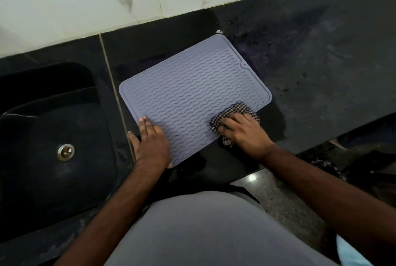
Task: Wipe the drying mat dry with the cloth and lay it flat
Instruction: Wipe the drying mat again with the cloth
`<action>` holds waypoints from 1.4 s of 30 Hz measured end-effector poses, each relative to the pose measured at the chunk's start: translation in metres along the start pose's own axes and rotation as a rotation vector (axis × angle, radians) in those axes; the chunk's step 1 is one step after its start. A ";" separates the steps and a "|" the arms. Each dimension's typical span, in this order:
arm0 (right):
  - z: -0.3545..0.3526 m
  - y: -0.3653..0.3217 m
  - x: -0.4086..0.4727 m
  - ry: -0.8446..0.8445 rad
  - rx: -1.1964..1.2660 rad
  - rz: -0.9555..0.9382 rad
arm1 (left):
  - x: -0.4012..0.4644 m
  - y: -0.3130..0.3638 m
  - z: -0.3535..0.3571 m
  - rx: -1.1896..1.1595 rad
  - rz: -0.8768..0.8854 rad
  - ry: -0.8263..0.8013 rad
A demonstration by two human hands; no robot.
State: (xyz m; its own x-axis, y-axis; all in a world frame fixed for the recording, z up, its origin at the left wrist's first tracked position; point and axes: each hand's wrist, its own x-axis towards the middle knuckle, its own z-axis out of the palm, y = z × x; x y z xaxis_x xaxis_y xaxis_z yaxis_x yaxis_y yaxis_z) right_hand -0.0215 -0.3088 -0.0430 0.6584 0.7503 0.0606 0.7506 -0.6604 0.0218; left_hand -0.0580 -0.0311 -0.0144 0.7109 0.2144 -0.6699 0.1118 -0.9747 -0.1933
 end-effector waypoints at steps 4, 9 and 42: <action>0.005 0.041 -0.011 -0.018 0.012 -0.001 | 0.003 0.011 -0.004 0.059 -0.041 0.002; 0.005 0.091 -0.023 0.015 0.030 0.040 | 0.010 0.024 -0.007 0.128 -0.066 0.032; 0.005 -0.119 0.026 -0.057 0.179 -0.100 | -0.015 -0.043 0.050 -0.312 0.259 0.321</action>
State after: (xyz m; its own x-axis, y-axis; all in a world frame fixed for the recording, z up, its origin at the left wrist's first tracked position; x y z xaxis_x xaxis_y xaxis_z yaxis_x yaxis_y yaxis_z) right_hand -0.0931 -0.2101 -0.0491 0.5784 0.8157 0.0100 0.8070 -0.5703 -0.1530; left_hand -0.1081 0.0106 -0.0323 0.9143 -0.0186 -0.4045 0.0710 -0.9761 0.2054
